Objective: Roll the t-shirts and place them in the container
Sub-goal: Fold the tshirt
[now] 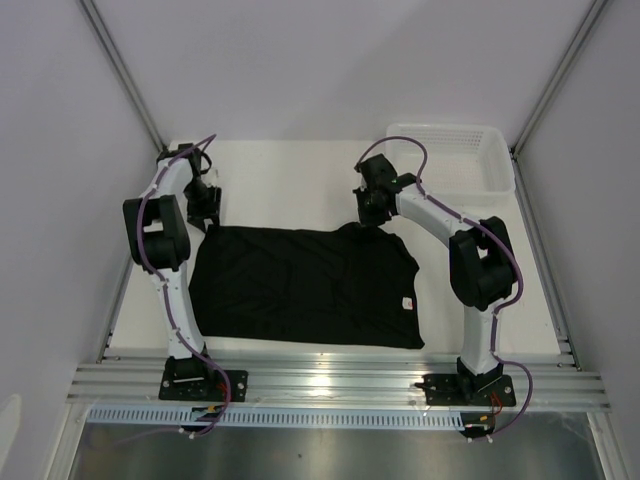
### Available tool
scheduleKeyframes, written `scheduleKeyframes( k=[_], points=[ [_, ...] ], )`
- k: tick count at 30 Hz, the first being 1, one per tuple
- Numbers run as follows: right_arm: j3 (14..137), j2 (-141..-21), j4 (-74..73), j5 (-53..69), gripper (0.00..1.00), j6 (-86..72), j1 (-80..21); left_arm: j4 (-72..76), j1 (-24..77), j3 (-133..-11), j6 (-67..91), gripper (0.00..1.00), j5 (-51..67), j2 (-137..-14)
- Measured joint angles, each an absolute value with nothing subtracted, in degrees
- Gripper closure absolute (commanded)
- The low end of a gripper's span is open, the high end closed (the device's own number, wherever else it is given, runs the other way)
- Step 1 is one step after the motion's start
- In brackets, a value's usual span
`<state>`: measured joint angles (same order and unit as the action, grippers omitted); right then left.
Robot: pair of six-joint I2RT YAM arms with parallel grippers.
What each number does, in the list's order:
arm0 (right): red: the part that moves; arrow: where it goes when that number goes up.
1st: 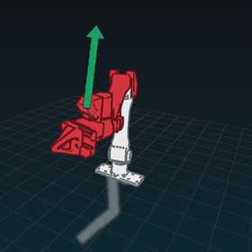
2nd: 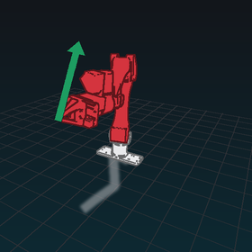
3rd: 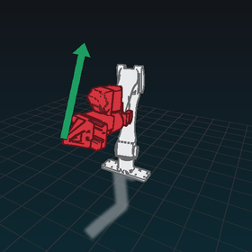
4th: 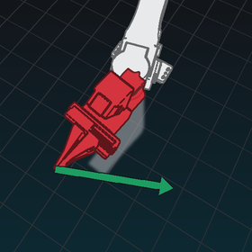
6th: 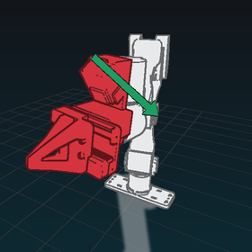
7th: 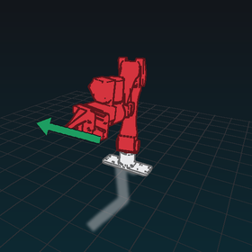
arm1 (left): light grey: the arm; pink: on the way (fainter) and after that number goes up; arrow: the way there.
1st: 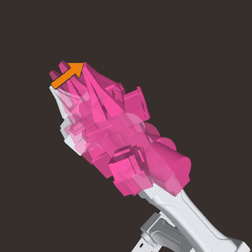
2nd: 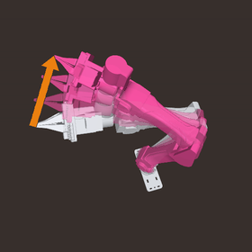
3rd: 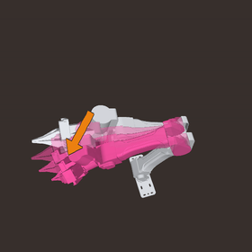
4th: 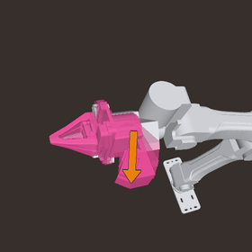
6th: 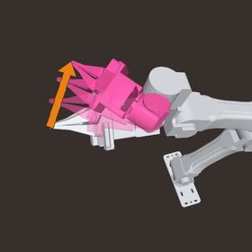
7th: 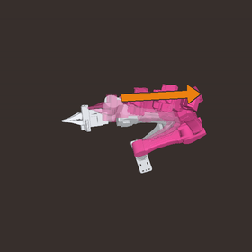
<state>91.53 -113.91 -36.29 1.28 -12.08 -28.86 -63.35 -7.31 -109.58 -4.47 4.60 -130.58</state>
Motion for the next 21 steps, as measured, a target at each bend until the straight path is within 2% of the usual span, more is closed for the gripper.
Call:
scheduleKeyframes(
  k=[13, 21],
  points=[
    [92.2, -113.91, -39.22, -1.3, 1.0, -11.99, -28.73, -63.33, -7.51, -109.03, 4.54, 0.59, 4.16, -130.58],
    [93.95, -113.8, -39.99, -2.35, 1.0, -11.97, -28.58, -66.11, -7.64, -120.11, -2.33, 0.6, 2.02, -134.13]
  ],
)
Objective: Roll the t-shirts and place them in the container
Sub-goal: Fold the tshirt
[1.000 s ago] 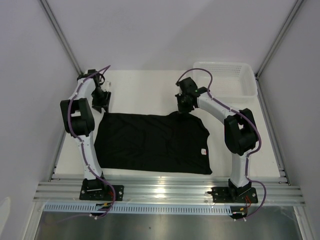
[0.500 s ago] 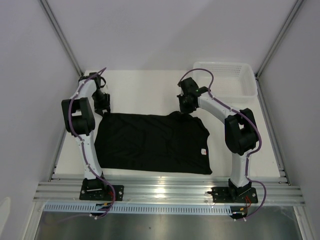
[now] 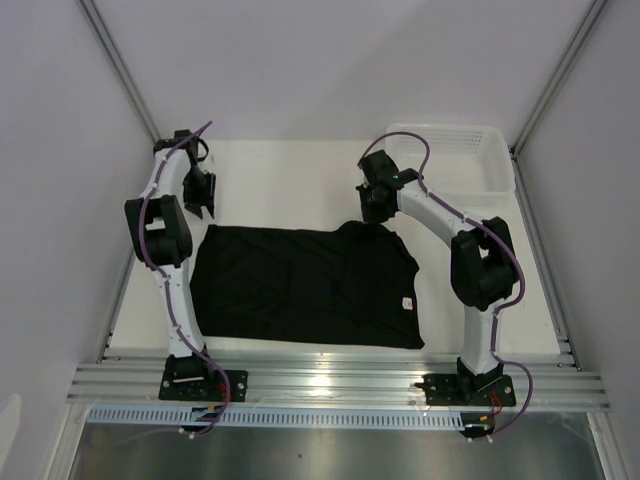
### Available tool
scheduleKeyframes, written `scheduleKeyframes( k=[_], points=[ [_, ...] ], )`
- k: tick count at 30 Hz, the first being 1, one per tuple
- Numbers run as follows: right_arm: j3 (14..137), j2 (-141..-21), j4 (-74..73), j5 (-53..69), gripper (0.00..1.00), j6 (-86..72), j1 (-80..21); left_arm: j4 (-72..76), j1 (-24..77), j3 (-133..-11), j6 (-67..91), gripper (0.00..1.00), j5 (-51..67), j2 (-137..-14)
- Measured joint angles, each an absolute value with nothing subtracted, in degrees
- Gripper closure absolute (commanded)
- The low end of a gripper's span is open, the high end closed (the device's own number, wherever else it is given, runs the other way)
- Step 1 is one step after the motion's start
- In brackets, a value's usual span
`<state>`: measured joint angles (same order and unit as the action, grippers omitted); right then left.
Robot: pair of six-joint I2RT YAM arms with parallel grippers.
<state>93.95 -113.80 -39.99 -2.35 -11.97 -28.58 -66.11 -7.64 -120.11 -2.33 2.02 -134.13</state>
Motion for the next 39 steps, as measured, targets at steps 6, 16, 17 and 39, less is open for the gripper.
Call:
scheduleKeyframes(
  k=[6, 16, 17, 39],
  points=[
    [95.02, -113.8, -40.56, -2.63, 1.0, -11.94, -28.36, -72.27, -7.64, -126.8, -13.37, 0.58, 1.89, -139.68],
    [97.71, -113.8, -41.12, -2.79, 1.0, -11.6, -28.38, -67.51, -7.53, -106.3, -39.46, 0.57, -0.91, -131.31],
    [98.04, -113.8, -41.32, -2.81, 1.0, -11.51, -28.38, -66.81, -7.53, -106.24, -41.28, 0.57, -1.56, -131.26],
    [98.3, -113.8, -42.41, -3.7, 1.0, -10.83, -28.45, -62.13, -7.44, -106.74, -56.69, 0.54, 5.76, -126.82]
  ],
)
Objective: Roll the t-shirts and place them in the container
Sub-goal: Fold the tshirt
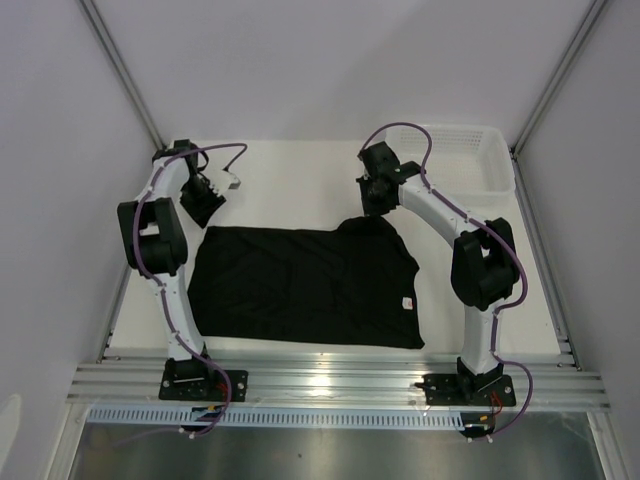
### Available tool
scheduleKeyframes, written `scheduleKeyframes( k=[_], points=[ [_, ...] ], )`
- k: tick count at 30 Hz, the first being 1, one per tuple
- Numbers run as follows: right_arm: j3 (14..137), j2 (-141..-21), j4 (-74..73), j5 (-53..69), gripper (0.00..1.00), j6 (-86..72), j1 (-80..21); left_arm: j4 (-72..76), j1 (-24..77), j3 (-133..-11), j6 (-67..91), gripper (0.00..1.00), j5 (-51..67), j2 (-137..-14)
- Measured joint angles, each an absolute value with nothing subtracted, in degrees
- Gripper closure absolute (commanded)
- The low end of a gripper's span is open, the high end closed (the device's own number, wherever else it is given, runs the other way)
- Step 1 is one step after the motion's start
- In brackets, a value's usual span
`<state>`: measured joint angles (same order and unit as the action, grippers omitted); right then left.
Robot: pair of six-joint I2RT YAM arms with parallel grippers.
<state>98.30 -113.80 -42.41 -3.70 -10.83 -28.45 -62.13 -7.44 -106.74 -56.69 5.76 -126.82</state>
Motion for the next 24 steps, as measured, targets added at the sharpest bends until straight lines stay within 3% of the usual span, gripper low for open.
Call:
scheduleKeyframes(
  k=[13, 24],
  points=[
    [98.3, -113.82, -42.61, -3.88, 1.0, -10.68, -28.49, -61.91, -5.93, -108.79, -56.84, 0.46, 6.85, -127.37],
    [98.3, -113.8, -42.65, -4.27, 1.0, -10.66, -28.56, -70.74, -4.89, -118.5, -56.9, 0.48, 4.01, -136.84]
  ],
)
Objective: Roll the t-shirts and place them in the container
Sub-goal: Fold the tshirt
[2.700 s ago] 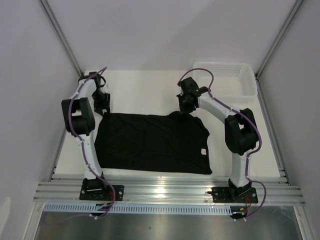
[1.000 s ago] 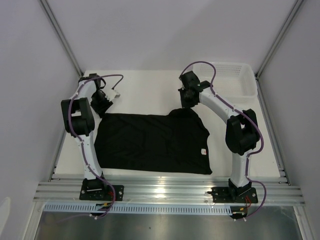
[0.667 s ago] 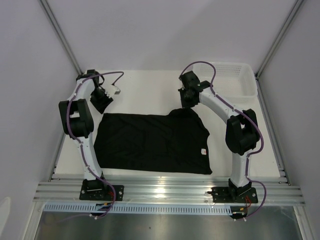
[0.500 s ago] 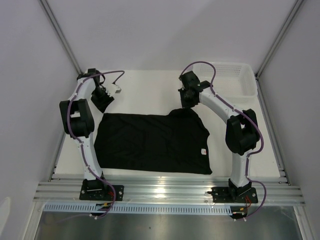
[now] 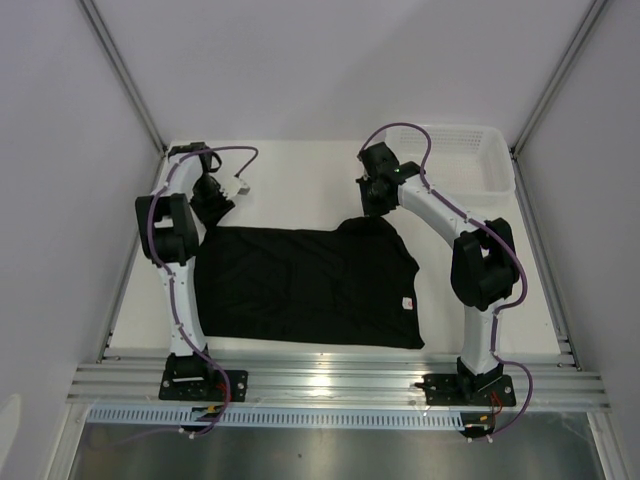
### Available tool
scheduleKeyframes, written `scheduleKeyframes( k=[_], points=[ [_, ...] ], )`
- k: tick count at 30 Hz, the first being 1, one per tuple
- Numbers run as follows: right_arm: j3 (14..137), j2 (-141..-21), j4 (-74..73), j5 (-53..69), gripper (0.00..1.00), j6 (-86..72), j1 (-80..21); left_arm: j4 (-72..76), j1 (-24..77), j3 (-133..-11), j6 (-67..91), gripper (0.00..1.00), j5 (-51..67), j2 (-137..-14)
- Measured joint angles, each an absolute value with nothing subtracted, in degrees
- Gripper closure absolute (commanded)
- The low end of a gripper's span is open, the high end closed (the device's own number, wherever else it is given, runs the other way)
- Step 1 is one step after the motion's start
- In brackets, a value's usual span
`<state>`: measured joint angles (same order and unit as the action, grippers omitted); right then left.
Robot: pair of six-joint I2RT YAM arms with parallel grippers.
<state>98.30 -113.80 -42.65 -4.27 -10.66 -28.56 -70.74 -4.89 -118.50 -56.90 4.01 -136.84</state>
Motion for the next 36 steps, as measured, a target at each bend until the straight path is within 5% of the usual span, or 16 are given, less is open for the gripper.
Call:
scheduleKeyframes(
  k=[18, 26, 36],
  points=[
    [98.28, -113.82, -43.11, -5.65, 1.0, -10.41, -28.64, -74.56, -2.22, -117.84, -62.67, 0.51, 0.47, -137.64],
    [98.28, -113.82, -43.11, -5.63, 1.0, -10.41, -28.64, -74.61, -1.56, -117.64, -63.9, 0.96, 0.32, -137.64],
    [98.26, -113.8, -43.2, -5.65, 1.0, -10.37, -28.67, -74.19, -1.54, -116.81, -63.99, 0.99, 0.3, -137.03]
  ],
)
